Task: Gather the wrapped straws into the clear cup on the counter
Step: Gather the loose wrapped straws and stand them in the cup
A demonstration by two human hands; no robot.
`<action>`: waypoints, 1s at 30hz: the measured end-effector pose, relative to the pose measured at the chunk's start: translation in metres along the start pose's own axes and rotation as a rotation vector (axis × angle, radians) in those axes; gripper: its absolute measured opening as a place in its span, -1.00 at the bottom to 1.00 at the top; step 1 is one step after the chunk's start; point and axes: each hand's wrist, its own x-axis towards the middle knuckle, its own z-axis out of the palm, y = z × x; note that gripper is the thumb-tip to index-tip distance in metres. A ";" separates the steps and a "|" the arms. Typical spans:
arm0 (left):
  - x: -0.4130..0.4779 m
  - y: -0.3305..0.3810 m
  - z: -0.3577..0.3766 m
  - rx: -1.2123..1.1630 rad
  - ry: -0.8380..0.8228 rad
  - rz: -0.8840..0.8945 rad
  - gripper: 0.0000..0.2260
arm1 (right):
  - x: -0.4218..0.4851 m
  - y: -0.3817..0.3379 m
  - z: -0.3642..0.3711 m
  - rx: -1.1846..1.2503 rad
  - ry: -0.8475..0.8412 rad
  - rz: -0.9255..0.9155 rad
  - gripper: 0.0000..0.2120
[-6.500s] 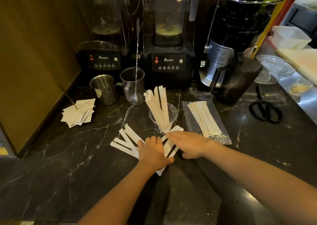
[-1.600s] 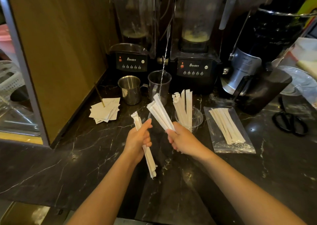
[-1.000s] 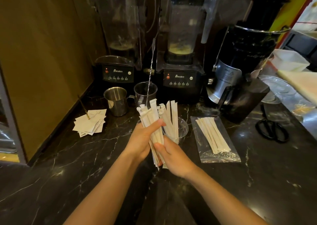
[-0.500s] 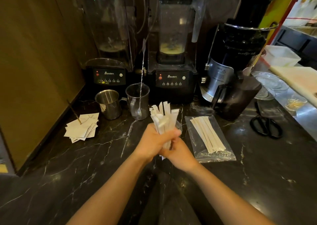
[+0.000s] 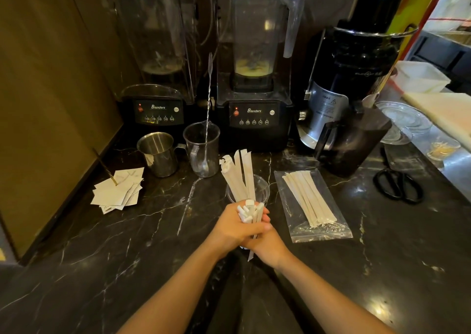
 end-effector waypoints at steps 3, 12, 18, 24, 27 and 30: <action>0.001 0.000 -0.004 -0.012 -0.054 -0.020 -0.78 | 0.002 -0.001 -0.001 -0.047 -0.017 0.005 -0.61; 0.008 0.047 -0.018 0.074 -0.107 0.033 -0.89 | 0.007 -0.029 -0.007 -0.159 -0.014 -0.112 -0.76; 0.032 0.105 -0.028 0.118 -0.122 0.174 -0.83 | 0.024 -0.086 -0.030 -0.161 0.092 -0.232 -0.87; 0.059 0.115 -0.028 0.221 -0.038 0.239 -0.82 | 0.049 -0.099 -0.043 -0.152 0.138 -0.204 -0.85; 0.066 0.103 -0.029 0.197 0.007 0.199 -0.82 | 0.059 -0.089 -0.040 -0.160 0.123 -0.177 -0.84; 0.069 0.088 -0.029 0.201 0.038 0.154 -0.82 | 0.064 -0.082 -0.037 -0.176 0.127 -0.156 -0.72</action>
